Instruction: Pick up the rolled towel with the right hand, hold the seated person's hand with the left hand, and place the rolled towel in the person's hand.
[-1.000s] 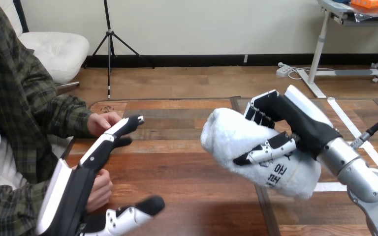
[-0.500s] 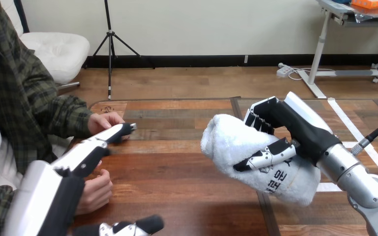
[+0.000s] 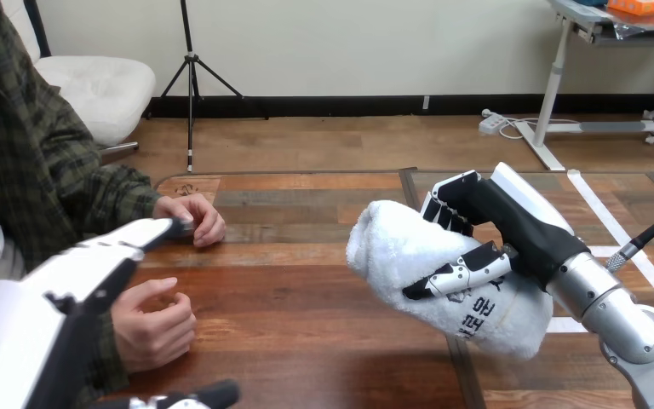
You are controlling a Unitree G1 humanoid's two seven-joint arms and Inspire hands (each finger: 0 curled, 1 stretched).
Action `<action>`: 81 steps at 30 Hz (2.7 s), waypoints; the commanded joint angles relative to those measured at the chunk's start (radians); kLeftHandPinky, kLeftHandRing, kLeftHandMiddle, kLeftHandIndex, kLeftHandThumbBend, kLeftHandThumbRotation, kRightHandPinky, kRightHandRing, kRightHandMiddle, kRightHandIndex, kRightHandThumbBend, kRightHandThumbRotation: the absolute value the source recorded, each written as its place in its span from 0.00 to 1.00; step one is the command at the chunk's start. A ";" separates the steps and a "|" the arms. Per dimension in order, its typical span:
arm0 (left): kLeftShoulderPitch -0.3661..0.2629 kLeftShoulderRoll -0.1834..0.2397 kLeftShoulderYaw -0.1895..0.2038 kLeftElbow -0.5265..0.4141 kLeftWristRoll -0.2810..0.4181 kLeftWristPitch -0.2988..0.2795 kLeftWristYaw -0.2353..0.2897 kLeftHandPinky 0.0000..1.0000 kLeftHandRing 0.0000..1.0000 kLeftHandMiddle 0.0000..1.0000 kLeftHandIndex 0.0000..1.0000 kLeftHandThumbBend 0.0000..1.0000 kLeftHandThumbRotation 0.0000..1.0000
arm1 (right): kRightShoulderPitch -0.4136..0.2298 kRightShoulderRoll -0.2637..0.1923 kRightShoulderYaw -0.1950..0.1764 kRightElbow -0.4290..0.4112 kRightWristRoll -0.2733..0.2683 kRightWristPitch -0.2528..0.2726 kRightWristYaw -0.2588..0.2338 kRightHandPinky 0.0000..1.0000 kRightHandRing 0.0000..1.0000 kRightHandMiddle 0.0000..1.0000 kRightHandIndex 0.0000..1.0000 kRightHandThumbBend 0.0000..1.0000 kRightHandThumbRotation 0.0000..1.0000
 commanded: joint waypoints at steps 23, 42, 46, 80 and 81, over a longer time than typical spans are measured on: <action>-0.008 0.102 0.126 -0.061 0.123 0.157 0.018 0.73 0.79 0.81 0.82 1.00 0.47 | -0.047 0.034 -0.039 -0.076 0.028 -0.043 0.000 0.14 0.19 0.25 0.29 0.79 0.00; -0.055 0.200 0.101 0.031 0.213 0.239 0.054 0.74 0.80 0.82 0.81 1.00 0.42 | -0.017 0.023 -0.056 -0.142 0.051 -0.050 0.026 0.14 0.19 0.25 0.29 0.78 0.00; -0.067 0.221 0.089 0.052 0.235 0.256 0.057 0.75 0.80 0.82 0.82 1.00 0.41 | -0.007 0.018 -0.060 -0.166 0.049 -0.046 0.026 0.13 0.19 0.25 0.29 0.78 0.00; -0.140 0.377 -0.039 0.231 0.291 0.380 0.041 0.76 0.82 0.83 0.83 1.00 0.32 | 0.071 -0.015 -0.114 -0.367 0.109 0.005 0.104 0.12 0.18 0.25 0.29 0.76 0.00; -0.140 0.381 -0.042 0.231 0.293 0.387 0.038 0.76 0.82 0.83 0.83 1.00 0.32 | 0.073 -0.016 -0.116 -0.370 0.110 0.006 0.105 0.12 0.18 0.25 0.29 0.77 0.00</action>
